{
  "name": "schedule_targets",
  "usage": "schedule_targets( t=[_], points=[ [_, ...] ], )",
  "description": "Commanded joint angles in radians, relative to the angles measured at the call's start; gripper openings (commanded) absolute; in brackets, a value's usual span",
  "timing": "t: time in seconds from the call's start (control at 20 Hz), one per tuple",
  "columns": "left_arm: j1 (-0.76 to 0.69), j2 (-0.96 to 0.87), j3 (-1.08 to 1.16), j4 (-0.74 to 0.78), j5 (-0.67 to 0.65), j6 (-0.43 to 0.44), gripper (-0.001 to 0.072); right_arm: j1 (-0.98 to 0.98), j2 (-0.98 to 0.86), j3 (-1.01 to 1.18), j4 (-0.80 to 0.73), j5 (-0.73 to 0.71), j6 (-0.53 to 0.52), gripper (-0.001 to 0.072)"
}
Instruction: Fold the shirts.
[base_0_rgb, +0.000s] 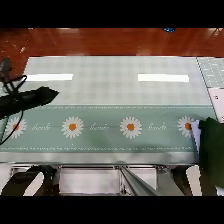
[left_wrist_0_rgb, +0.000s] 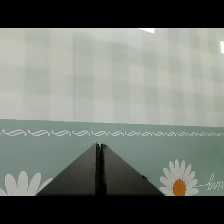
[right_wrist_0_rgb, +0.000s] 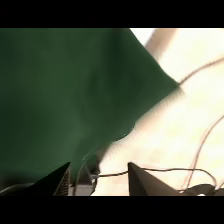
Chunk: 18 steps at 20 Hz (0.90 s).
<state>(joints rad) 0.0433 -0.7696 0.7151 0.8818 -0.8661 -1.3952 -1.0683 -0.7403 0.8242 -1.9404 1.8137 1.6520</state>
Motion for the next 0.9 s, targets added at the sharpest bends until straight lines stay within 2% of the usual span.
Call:
schedule_targets(
  t=[0.0,0.1,0.2,0.25,0.3,0.35,0.45,0.55,0.65,0.75,0.8,0.85],
  points=[
    [-0.072,-0.106,0.002,-0.005,0.059,0.023,0.0019,-0.006,0.008,-0.050,-0.056,-0.090,0.016,0.0416],
    [-0.078,-0.156,0.031,-0.007,0.091,0.028,0.0019,-0.006,0.002,-0.008,-0.010,-0.171,0.021,0.0414],
    [-0.033,-0.192,0.143,-0.007,0.106,0.074,0.0019,-0.006,-0.031,0.111,0.167,-0.275,0.021,0.0385],
    [-0.007,-0.203,0.219,-0.007,0.102,0.087,0.0019,-0.006,-0.060,0.191,0.318,-0.337,0.013,0.0261],
    [0.022,-0.211,0.308,-0.007,0.098,0.096,0.0018,-0.005,-0.092,0.266,0.502,-0.386,-0.027,0.0089],
    [0.041,-0.217,0.398,-0.007,0.093,0.098,0.0018,0.015,-0.129,0.337,0.715,-0.433,-0.097,0.0028],
    [0.041,-0.235,0.571,-0.006,0.048,0.100,0.0017,0.154,-0.193,0.456,0.959,-0.519,-0.143,0.0027],
    [-0.033,-0.272,0.701,0.009,0.011,0.100,0.0017,0.413,-0.232,0.534,0.956,-0.625,-0.153,0.0027],
    [-0.152,-0.319,0.738,0.126,-0.014,0.035,0.0017,0.703,-0.281,0.558,0.862,-0.710,-0.127,0.0027],
    [-0.253,-0.385,0.737,0.274,-0.154,-0.063,0.0017,0.950,-0.370,0.558,0.737,-0.711,-0.043,0.0027],
    [-0.292,-0.426,0.735,0.326,-0.239,-0.093,0.0017,1.054,-0.429,0.558,0.668,-0.682,-0.042,0.0027],
    [-0.317,-0.462,0.721,0.376,-0.266,-0.095,0.0018,1.131,-0.483,0.558,0.591,-0.651,-0.038,0.0027]
  ],
)
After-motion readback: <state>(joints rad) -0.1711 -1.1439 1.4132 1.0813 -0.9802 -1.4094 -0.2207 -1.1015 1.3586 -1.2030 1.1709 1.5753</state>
